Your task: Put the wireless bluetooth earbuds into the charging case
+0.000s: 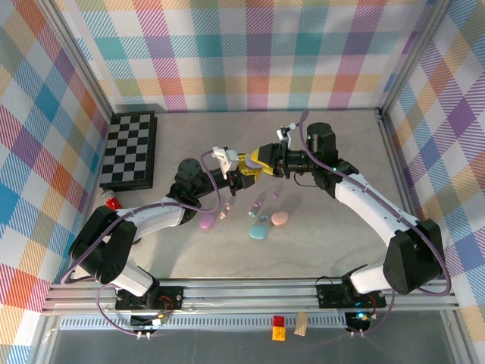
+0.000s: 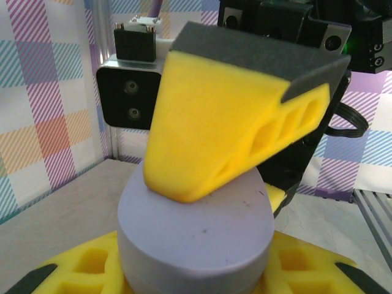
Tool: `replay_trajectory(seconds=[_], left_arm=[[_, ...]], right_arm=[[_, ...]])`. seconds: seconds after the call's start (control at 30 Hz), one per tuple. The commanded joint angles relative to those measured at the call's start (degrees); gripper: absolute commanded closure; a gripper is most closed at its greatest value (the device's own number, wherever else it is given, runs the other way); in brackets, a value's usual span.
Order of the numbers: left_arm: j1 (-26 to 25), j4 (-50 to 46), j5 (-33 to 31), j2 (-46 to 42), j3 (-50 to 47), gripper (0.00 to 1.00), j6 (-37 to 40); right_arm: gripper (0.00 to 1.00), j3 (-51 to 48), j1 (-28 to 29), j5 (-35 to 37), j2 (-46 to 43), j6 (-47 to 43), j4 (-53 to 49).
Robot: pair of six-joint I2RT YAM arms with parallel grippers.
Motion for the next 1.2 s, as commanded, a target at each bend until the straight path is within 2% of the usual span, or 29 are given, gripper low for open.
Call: replay_trajectory(seconds=[0.0,0.1,0.2,0.27,0.33,0.4,0.57,0.7,0.93,1.17], left_arm=[[0.19,0.79,1.57,-2.16,0.65,0.64,0.57],[0.19,-2.02,0.01,-2.45,1.2,0.61,1.33],[0.19,-4.6,-0.73,-2.2,1.97,0.48,2.27],[0.29,-4.8,-0.96,-2.19,1.68,0.37,2.27],[0.45,-5.5,-1.73,-2.53,0.74,0.19,2.18],[0.62,-7.33,-2.18,-3.04,-0.57,0.1,2.66],[-0.05,-12.63,-2.72,-3.57,-4.53,0.06,3.67],[-1.84,-16.85,-4.48,-5.14,-7.33,0.02,5.09],[-2.19,-19.17,-7.64,-7.92,-10.91,0.0,5.25],[-2.36,-23.18,-7.97,-10.2,-11.74,0.0,6.27]], right_arm=[[0.73,-0.64,0.08,-0.91,-0.33,1.02,3.16],[0.83,-1.26,0.1,-0.13,-0.92,0.99,3.17],[0.87,-1.54,0.02,1.23,-1.3,-0.34,2.66],[0.86,-1.48,-0.43,2.13,-1.26,-2.05,2.04],[0.86,-1.92,-1.45,4.47,-1.05,-4.2,0.18],[0.86,-2.77,-3.12,6.32,-0.18,-5.94,-0.22],[0.87,-2.12,-6.46,14.33,8.02,-15.4,-5.49],[0.87,1.74,-6.76,19.24,17.28,-19.33,-6.84],[0.85,10.91,-6.75,18.53,32.44,-19.98,-6.87],[0.78,19.96,-6.75,18.54,44.54,-19.68,-9.18]])
